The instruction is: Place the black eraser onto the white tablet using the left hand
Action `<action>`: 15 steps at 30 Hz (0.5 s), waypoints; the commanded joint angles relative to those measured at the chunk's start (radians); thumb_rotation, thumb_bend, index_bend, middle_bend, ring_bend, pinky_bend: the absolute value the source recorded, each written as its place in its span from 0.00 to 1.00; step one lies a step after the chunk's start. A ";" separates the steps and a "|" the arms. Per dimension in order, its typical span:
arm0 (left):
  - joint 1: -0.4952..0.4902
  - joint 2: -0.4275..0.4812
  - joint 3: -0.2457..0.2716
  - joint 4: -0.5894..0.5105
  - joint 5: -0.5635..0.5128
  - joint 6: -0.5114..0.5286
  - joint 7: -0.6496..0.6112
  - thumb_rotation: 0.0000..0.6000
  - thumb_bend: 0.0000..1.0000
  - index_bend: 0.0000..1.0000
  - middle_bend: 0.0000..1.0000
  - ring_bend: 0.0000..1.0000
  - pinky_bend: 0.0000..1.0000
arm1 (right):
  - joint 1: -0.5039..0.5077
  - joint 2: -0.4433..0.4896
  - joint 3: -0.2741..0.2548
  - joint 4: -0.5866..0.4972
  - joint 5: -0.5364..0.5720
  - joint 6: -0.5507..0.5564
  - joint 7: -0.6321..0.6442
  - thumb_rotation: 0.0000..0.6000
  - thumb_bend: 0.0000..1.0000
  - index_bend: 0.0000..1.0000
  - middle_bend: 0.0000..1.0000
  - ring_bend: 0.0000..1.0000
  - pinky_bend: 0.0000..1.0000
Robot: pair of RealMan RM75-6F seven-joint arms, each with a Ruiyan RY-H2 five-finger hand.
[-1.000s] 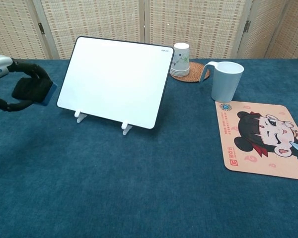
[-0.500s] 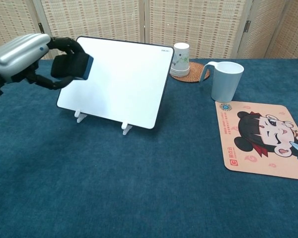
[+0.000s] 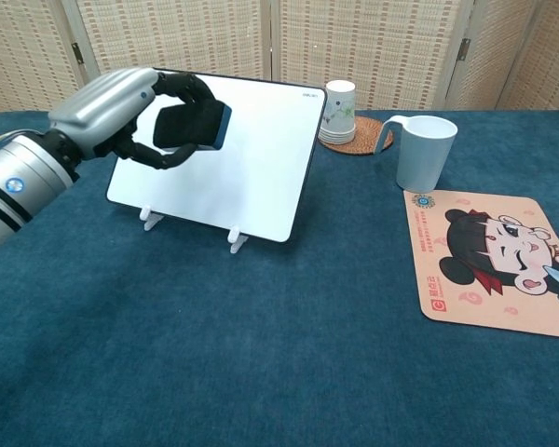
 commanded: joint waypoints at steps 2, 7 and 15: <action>-0.046 -0.061 -0.015 0.100 -0.011 -0.025 -0.046 1.00 0.44 0.38 0.41 0.27 0.24 | 0.003 0.003 0.002 0.003 0.008 -0.008 0.009 1.00 0.20 0.00 0.00 0.00 0.00; -0.073 -0.099 -0.019 0.197 -0.029 -0.059 -0.100 1.00 0.44 0.38 0.41 0.27 0.24 | 0.004 0.006 0.004 0.005 0.013 -0.010 0.018 1.00 0.20 0.00 0.00 0.00 0.00; -0.108 -0.158 -0.002 0.327 -0.034 -0.092 -0.185 1.00 0.44 0.38 0.41 0.27 0.24 | 0.002 0.007 0.009 0.006 0.034 -0.017 0.019 1.00 0.20 0.00 0.00 0.00 0.00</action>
